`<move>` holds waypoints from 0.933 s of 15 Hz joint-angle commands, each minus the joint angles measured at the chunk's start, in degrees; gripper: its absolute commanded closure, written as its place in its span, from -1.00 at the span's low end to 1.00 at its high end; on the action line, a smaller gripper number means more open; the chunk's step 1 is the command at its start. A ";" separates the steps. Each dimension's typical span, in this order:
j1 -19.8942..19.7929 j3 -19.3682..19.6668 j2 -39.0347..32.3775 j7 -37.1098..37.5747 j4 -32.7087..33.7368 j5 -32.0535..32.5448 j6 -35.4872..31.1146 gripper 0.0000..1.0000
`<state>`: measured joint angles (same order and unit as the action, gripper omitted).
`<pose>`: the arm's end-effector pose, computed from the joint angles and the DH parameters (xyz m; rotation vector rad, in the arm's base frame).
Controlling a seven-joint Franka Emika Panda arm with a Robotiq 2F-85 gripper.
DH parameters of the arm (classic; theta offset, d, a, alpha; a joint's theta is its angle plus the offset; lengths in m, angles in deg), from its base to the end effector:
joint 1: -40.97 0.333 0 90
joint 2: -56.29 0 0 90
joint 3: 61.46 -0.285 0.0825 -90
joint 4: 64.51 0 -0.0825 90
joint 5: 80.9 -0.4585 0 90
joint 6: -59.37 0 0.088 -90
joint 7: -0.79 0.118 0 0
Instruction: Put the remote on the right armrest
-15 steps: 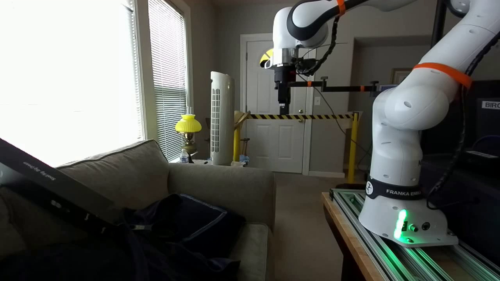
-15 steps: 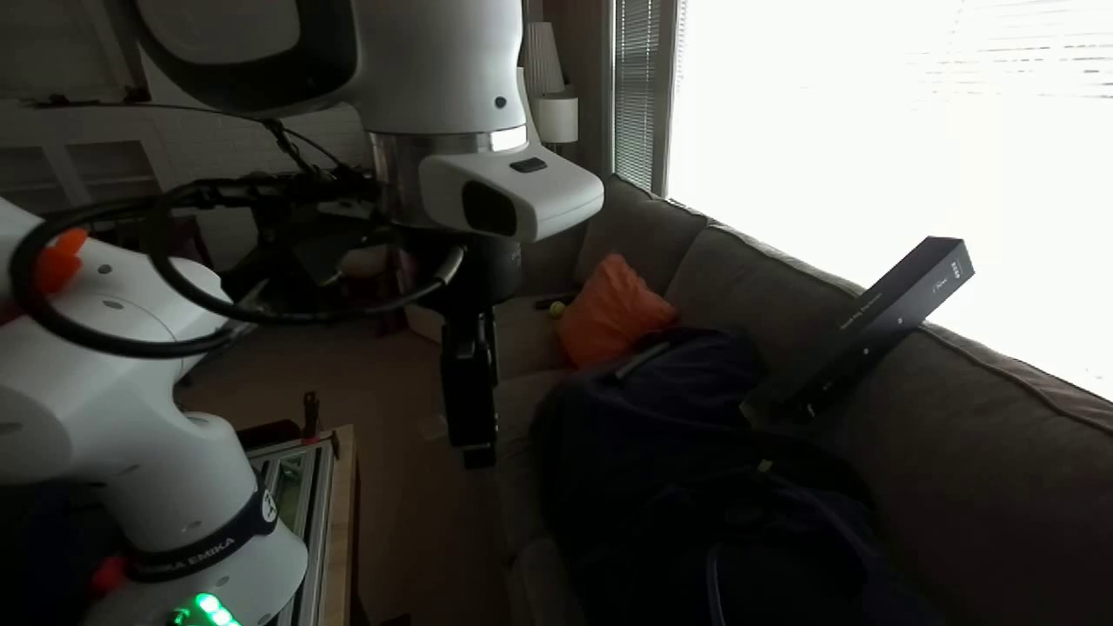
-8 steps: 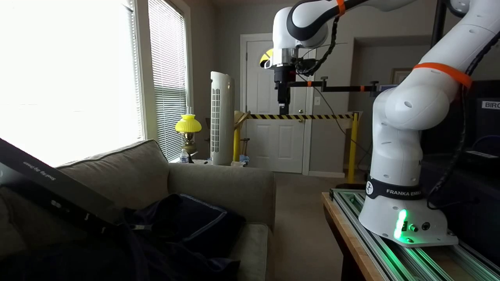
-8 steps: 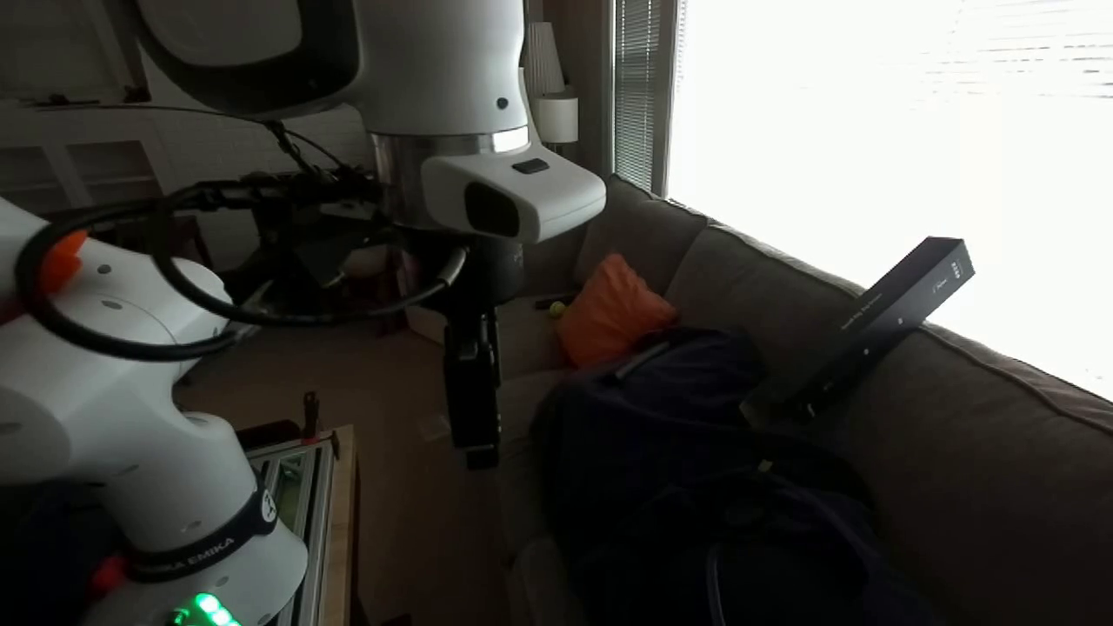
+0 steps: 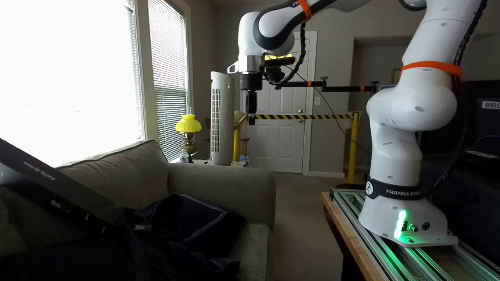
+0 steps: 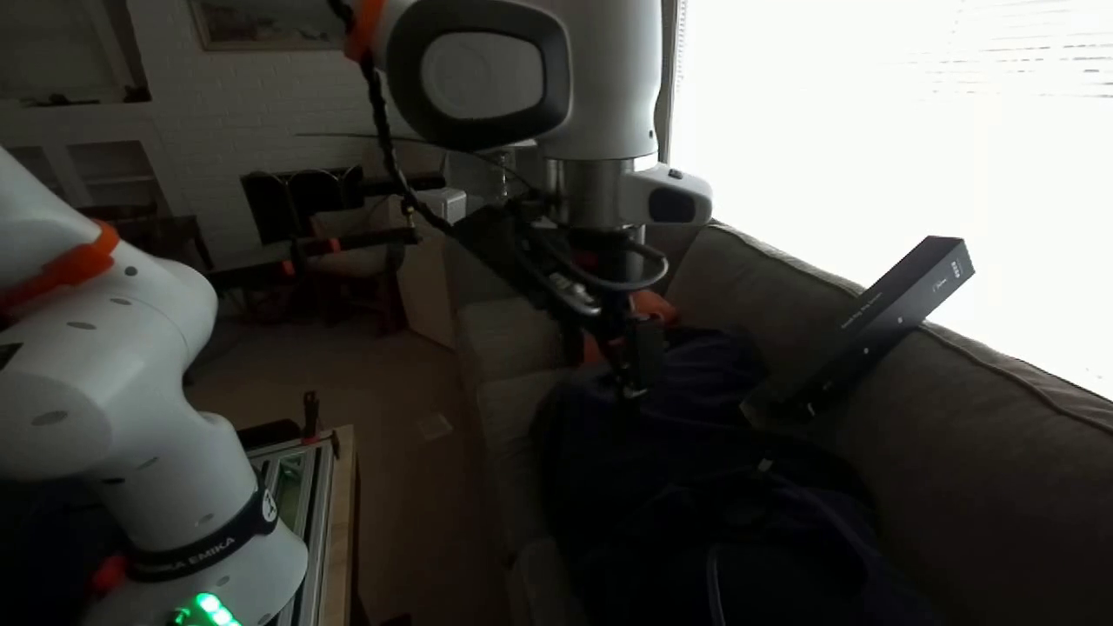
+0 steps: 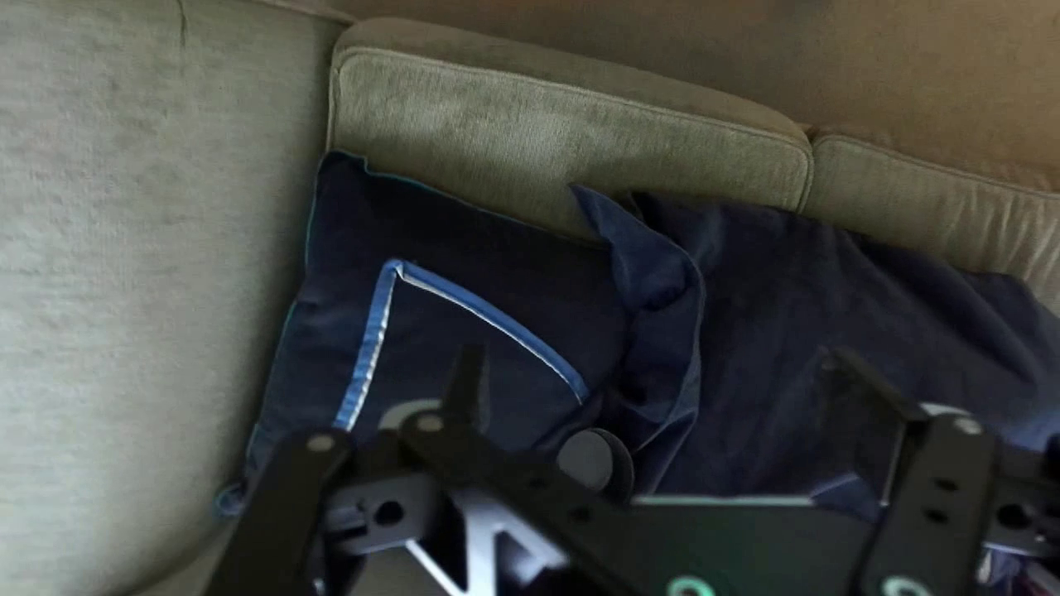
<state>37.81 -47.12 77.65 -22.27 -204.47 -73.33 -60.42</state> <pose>0.4822 -0.1539 0.3595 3.1016 0.2769 0.0061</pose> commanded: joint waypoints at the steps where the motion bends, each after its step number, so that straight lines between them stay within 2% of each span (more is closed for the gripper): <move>1: 2.66 -1.42 -8.54 -7.99 6.98 -2.53 -2.53 -1.00; 5: 3.94 -4.34 -13.08 -9.37 12.53 -8.00 -4.31 -1.00; 8: 4.87 -7.35 -15.55 -8.07 16.37 -11.33 -3.23 -1.00; 10: 5.61 -9.53 -18.41 -6.93 19.30 -13.52 -5.13 -1.00; 14: 6.10 -13.44 -26.92 0.46 27.90 -18.03 -7.57 -1.00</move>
<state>43.64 -58.74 58.49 -26.36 -183.72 -88.09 -66.08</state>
